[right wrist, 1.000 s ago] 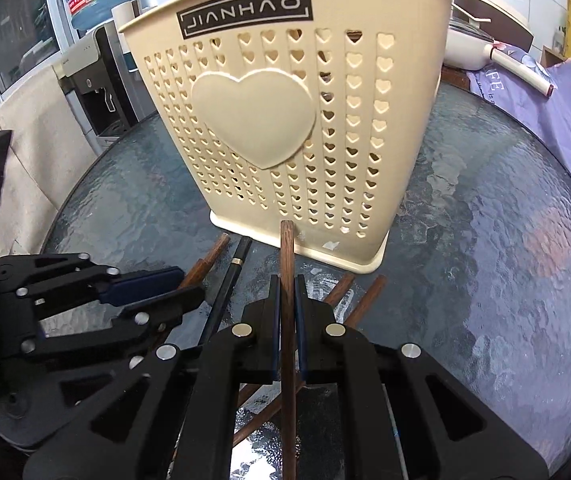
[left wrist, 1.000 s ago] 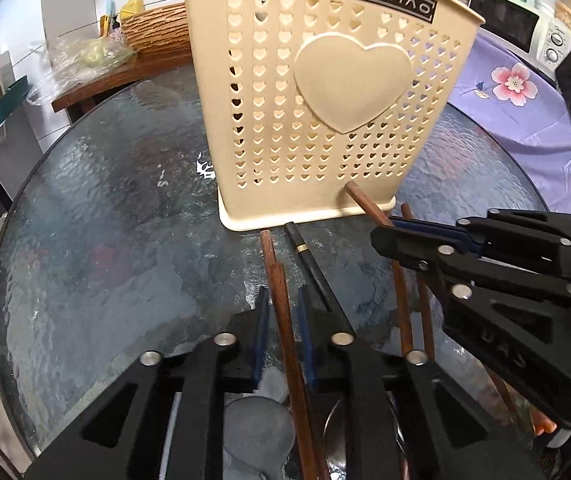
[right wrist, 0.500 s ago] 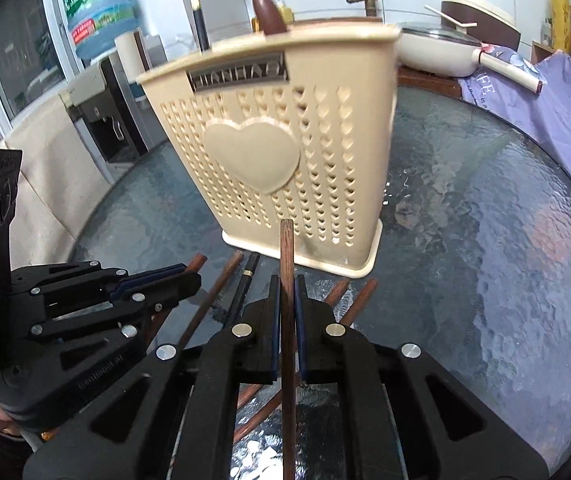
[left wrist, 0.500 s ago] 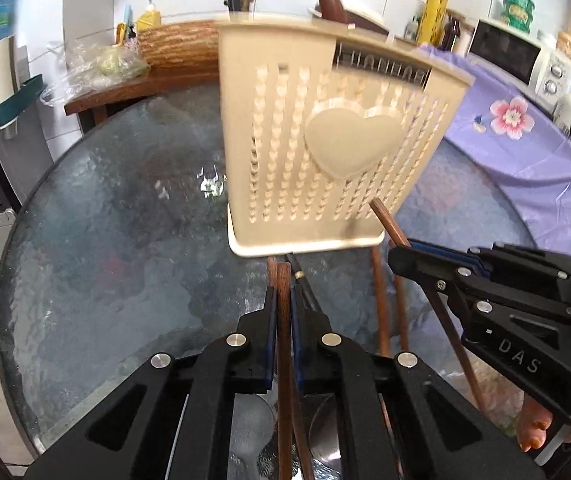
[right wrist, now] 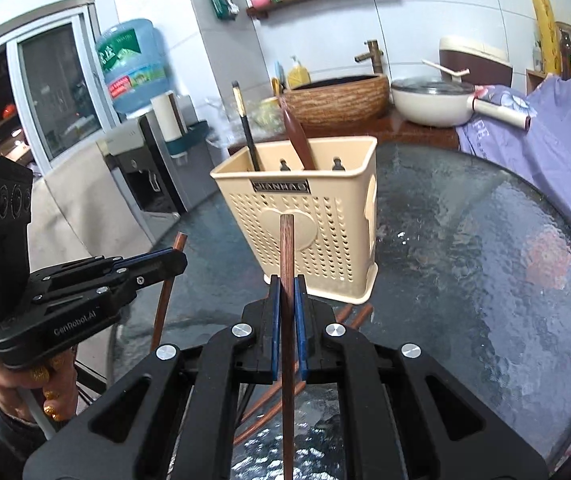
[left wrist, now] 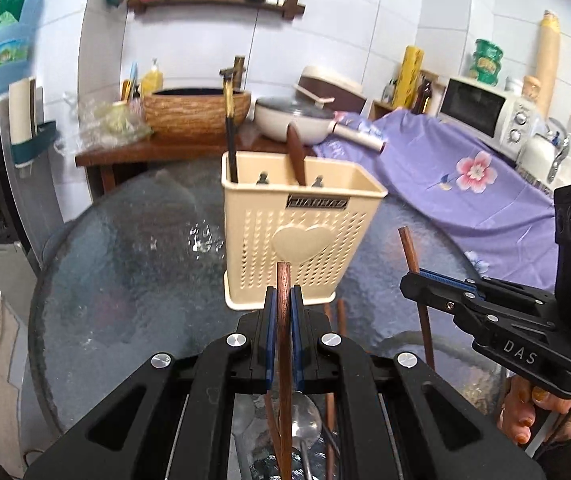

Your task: Organize utensils

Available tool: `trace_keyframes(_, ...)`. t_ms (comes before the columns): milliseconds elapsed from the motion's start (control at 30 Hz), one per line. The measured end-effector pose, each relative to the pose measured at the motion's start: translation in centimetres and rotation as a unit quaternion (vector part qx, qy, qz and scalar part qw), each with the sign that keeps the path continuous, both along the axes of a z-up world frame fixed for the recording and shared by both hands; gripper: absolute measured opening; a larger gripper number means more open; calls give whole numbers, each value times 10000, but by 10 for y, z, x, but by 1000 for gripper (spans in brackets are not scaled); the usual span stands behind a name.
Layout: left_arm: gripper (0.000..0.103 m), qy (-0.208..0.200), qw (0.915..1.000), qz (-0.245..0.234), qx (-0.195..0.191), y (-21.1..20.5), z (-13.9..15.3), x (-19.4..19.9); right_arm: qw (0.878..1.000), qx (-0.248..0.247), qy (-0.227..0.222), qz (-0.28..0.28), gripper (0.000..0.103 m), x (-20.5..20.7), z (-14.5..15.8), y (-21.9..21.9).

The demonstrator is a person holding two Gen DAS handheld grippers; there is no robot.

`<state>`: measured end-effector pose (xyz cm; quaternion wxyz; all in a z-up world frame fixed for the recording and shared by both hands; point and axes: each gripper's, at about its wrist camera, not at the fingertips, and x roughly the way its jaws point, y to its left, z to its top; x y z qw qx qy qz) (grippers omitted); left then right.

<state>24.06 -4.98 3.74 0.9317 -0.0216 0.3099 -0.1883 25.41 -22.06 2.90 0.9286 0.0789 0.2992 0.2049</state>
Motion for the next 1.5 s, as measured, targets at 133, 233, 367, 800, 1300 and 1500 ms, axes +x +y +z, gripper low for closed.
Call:
trace_keyframes(133, 7, -190, 9998, -49, -32, 1, 14, -13, 9999, 22, -159, 55, 7, -15, 13, -3)
trace_keyframes(233, 7, -306, 9995, -65, -68, 4, 22, -22, 9996, 23, -256, 71, 7, -24, 20, -4)
trace_keyframes(367, 7, -395, 9991, -100, -144, 8, 32, -32, 9992, 66, -377, 118, 7, -36, 32, -5)
trace_keyframes(800, 7, -990, 9942, -240, -342, 17, 74, -72, 9965, 36, -804, 245, 7, -55, 72, 1)
trace_keyframes(1300, 7, -1697, 9817, 434, -741, 21, 159, -12, 9803, -48, -1955, -277, 7, 3, 162, 17)
trace_keyframes(1500, 7, -1922, 9735, 920, -825, 15, 193, 40, 9716, -124, -2265, -665, 7, 49, 197, 23)
